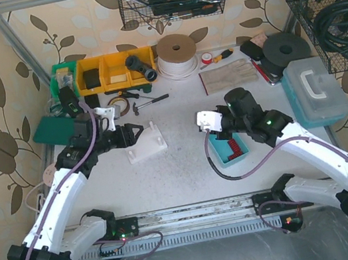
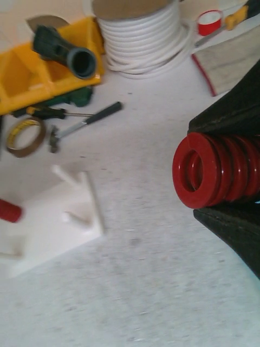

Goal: Install the large spring

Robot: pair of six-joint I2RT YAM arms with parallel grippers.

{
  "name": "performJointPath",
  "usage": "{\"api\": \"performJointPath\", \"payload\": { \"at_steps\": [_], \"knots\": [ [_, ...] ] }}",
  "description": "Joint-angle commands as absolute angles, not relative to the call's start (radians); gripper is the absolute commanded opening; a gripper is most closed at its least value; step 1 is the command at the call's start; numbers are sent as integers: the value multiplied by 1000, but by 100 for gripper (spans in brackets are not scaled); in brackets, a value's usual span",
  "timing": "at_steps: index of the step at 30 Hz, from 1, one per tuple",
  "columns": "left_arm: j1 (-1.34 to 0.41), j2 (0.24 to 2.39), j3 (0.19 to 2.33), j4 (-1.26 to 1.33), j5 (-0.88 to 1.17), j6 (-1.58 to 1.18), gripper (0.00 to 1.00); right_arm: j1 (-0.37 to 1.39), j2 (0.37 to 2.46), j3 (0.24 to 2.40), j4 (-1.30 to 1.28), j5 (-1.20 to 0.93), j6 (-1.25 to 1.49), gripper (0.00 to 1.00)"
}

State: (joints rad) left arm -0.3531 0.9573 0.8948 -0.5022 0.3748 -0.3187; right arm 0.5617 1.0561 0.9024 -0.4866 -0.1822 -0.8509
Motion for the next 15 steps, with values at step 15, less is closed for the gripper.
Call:
{"api": "performJointPath", "payload": {
  "at_steps": [15],
  "knots": [
    [-673,970,874,-319,299,-339,60,795,1150,724,123,-182,-358,0]
  ]
}}
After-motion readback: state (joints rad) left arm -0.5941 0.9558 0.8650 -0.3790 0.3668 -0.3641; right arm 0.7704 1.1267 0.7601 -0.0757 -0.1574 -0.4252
